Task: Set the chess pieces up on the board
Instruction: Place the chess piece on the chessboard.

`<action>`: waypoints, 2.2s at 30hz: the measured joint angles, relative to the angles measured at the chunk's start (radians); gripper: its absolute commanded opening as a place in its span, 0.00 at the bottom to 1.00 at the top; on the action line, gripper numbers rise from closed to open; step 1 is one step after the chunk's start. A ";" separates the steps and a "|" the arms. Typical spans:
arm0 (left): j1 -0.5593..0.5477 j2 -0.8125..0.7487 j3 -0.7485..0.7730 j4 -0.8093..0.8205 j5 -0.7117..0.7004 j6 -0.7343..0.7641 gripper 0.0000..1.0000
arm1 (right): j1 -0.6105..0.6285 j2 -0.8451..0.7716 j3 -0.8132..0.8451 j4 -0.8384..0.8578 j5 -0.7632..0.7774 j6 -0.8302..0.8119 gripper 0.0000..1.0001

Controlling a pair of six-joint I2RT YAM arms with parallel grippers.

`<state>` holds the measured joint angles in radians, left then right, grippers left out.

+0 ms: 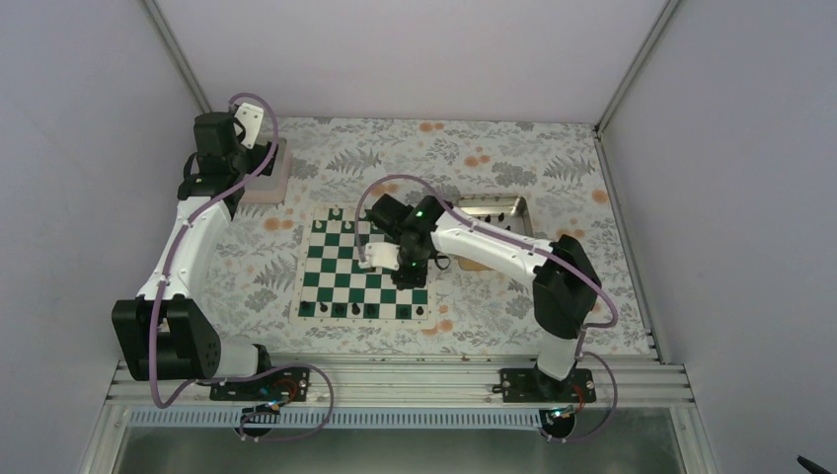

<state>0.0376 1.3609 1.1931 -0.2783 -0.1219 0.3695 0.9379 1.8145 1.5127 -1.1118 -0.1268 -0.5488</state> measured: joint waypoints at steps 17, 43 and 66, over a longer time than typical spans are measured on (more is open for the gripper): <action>0.000 0.000 0.000 0.000 0.001 -0.003 1.00 | 0.124 0.102 -0.001 0.052 -0.019 0.000 0.11; 0.000 -0.001 -0.021 0.000 0.002 -0.007 1.00 | 0.155 0.171 -0.002 0.089 -0.007 0.002 0.12; 0.000 -0.001 -0.021 0.000 0.003 -0.007 1.00 | 0.153 0.188 -0.006 0.095 0.027 0.023 0.32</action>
<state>0.0376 1.3602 1.1721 -0.2783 -0.1188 0.3626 1.0904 2.0026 1.5063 -1.0168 -0.1001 -0.5255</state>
